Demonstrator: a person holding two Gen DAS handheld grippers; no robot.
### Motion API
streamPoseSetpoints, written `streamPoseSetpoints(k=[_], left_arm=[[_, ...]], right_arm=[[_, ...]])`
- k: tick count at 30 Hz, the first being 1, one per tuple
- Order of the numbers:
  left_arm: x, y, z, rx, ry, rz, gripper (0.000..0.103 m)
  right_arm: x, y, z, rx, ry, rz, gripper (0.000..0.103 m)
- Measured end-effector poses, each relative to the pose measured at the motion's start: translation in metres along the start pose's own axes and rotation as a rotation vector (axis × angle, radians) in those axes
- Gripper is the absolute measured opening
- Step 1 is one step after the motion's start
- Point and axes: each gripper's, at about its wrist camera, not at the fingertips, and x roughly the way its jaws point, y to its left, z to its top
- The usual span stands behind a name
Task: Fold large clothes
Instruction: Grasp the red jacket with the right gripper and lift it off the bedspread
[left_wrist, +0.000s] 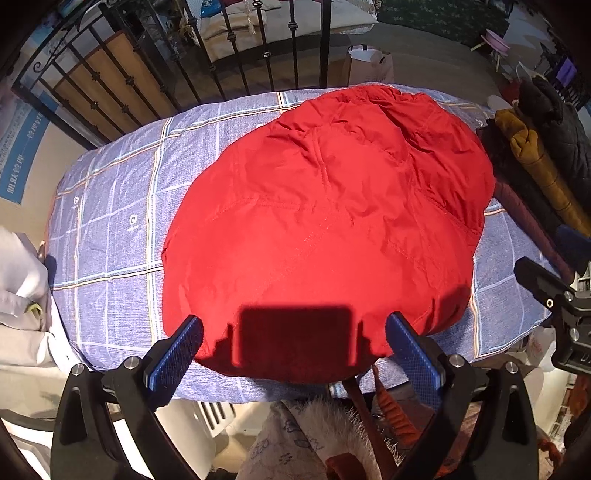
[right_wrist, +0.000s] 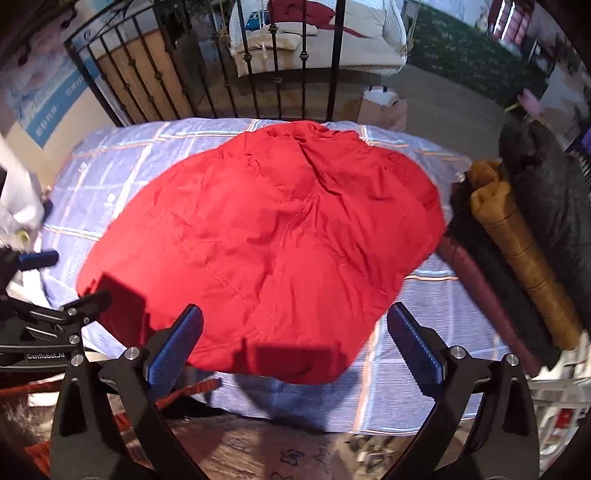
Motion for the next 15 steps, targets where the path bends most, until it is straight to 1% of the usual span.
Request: streamPoseSetpoints(k=[1, 3, 5, 7, 8, 10, 12, 14, 15], left_arm=[[0.003, 0.007, 0.002, -0.029, 0.001, -0.016, 0.097], [0.010, 0.031, 0.006, -0.108, -0.007, -0.018, 0.097], [0.018, 0.066, 0.005, -0.215, -0.017, 0.027, 0.097], [0.027, 0.099, 0.000, -0.309, -0.013, 0.054, 0.097], [0.030, 0.114, -0.005, -0.351, -0.005, 0.083, 0.097], [0.033, 0.136, -0.017, -0.389, -0.012, 0.145, 0.097], [0.032, 0.150, -0.026, -0.401, -0.013, 0.197, 0.097], [0.029, 0.156, -0.037, -0.422, -0.010, 0.206, 0.097], [0.028, 0.159, -0.042, -0.438, -0.008, 0.201, 0.097]], right_arm=[[0.008, -0.008, 0.002, 0.022, 0.014, 0.037, 0.098], [0.020, -0.020, 0.006, 0.031, 0.016, 0.058, 0.098], [0.032, -0.032, 0.013, 0.027, 0.028, 0.041, 0.098], [0.043, -0.047, 0.026, 0.020, 0.013, 0.026, 0.098], [0.048, -0.052, 0.033, 0.010, 0.007, 0.017, 0.098], [0.062, -0.066, 0.054, -0.024, -0.008, -0.007, 0.098], [0.078, -0.076, 0.077, -0.077, -0.026, -0.015, 0.098], [0.104, -0.085, 0.103, -0.127, -0.013, -0.065, 0.098], [0.120, -0.092, 0.117, -0.134, -0.003, -0.072, 0.098]])
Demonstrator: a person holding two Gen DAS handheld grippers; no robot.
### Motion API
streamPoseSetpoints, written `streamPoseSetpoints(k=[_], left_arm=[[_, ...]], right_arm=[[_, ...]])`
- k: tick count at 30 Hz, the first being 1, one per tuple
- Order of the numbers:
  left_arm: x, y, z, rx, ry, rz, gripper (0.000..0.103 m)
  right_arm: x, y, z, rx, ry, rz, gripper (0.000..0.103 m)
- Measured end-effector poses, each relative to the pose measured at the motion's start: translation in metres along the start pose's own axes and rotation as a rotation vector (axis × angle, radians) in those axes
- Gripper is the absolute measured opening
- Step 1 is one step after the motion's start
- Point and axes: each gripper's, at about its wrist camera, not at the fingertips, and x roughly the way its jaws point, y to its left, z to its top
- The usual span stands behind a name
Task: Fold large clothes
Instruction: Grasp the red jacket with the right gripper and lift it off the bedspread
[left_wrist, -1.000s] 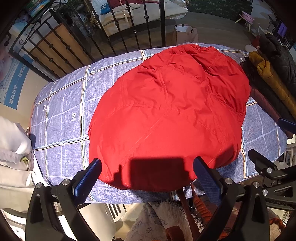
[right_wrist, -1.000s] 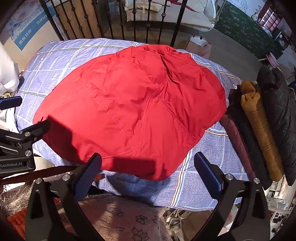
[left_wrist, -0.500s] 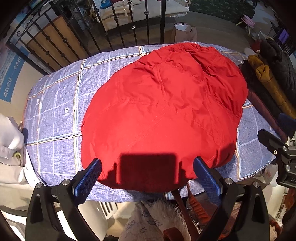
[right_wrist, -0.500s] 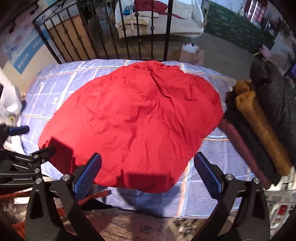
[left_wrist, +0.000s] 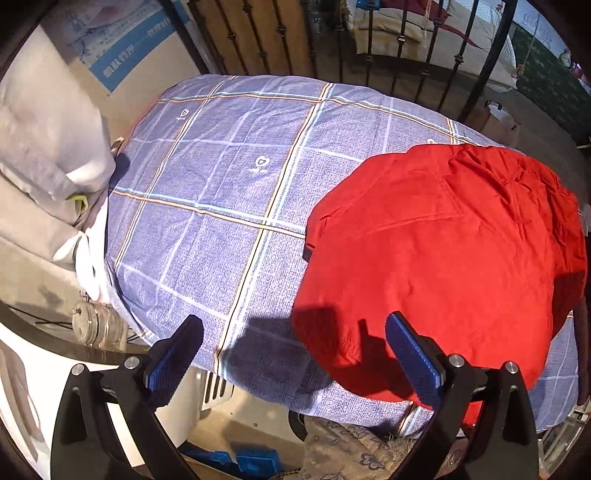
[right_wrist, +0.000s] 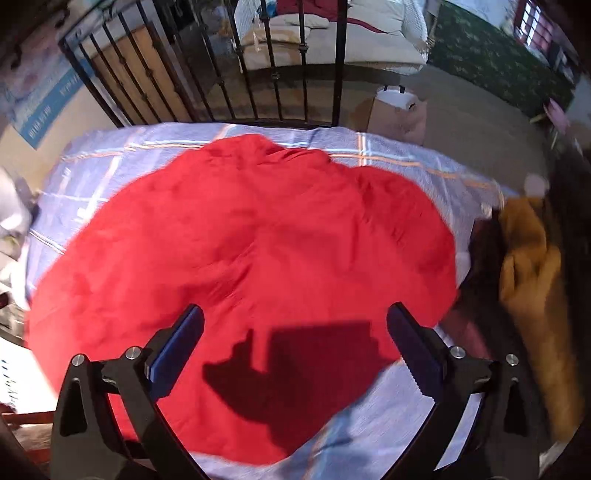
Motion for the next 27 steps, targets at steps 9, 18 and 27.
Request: streamPoseSetpoints(k=[9, 18, 27], left_arm=[[-0.008, -0.005, -0.042, -0.050, 0.021, 0.015, 0.097], [-0.026, 0.028, 0.010, -0.079, -0.089, 0.061, 0.097], [-0.096, 0.048, 0.060, -0.122, -0.353, -0.026, 0.097]], right_arm=[[0.097, -0.001, 0.010, 0.107, 0.217, 0.159, 0.012], [-0.129, 0.104, 0.136, -0.001, -0.260, 0.647, 0.004], [-0.334, 0.161, 0.085, -0.447, -0.545, 0.886, 0.003]])
